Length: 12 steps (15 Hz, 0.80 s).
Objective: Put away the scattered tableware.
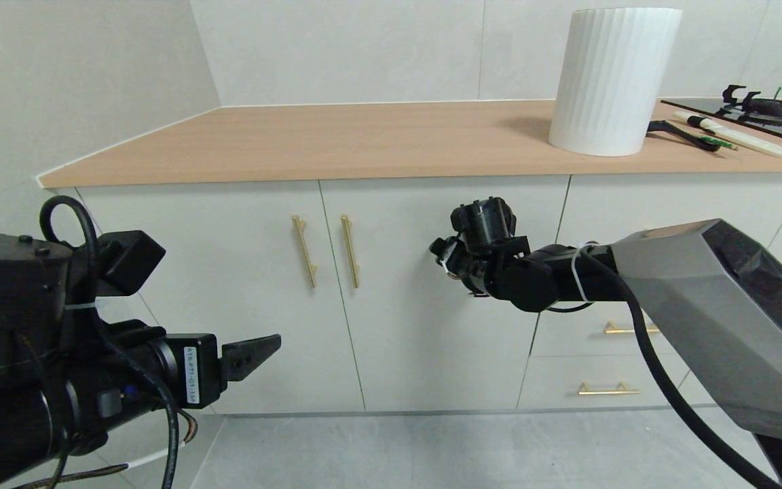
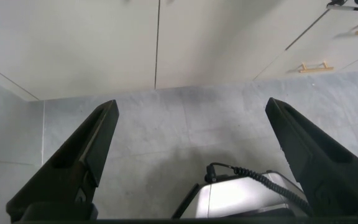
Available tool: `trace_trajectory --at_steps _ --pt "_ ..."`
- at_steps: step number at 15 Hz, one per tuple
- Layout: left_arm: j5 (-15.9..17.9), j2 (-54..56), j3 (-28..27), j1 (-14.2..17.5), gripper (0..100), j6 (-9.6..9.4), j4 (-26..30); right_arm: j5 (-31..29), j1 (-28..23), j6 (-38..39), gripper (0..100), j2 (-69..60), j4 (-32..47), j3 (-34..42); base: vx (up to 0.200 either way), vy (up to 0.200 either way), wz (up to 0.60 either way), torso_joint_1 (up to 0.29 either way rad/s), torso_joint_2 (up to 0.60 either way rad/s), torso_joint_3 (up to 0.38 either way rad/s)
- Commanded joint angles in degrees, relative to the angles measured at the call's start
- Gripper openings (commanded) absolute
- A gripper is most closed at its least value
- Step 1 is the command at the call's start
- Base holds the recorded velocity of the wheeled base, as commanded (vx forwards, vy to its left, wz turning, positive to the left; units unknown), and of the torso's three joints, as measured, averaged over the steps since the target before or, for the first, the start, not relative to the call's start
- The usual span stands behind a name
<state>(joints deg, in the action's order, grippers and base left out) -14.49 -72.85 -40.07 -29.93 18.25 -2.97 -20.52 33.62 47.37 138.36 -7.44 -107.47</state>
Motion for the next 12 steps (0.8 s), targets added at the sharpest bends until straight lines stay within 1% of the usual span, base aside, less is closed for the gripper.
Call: trace_trajectory --at_steps 1,6,7,9,10,11,12 --pt "0.0 0.0 0.0 0.0 100 0.03 0.0 -0.2 -0.2 0.0 100 0.8 -0.2 -0.6 0.000 0.000 0.00 0.000 0.00 0.000" --pt "0.0 0.0 0.0 0.1 100 0.03 0.0 0.0 0.0 0.1 100 -0.6 -0.1 0.5 0.000 0.000 0.00 0.000 0.00 0.000" --pt "0.0 0.0 0.0 0.1 100 0.03 0.0 1.8 0.8 0.1 100 -3.6 0.1 4.4 0.000 0.000 0.00 0.000 0.00 0.000" --pt "0.0 0.0 0.1 0.0 100 0.03 0.0 14.9 2.2 -0.4 100 -14.1 -0.2 19.2 0.000 0.000 0.00 0.000 0.00 0.000" --pt "0.0 0.0 0.0 0.0 100 0.03 0.0 23.0 2.2 -2.2 100 -19.4 -1.0 25.8 0.000 0.000 0.00 0.000 0.00 0.000" --pt "0.0 0.1 0.1 0.1 100 0.03 0.0 28.7 2.1 -5.1 100 -22.4 -2.4 30.0 0.000 0.000 0.00 0.000 0.00 0.000" --pt "0.0 0.1 0.0 0.1 100 0.03 0.0 33.4 2.1 -10.3 100 -25.2 -6.2 34.9 0.000 0.000 0.00 0.000 0.00 0.000"
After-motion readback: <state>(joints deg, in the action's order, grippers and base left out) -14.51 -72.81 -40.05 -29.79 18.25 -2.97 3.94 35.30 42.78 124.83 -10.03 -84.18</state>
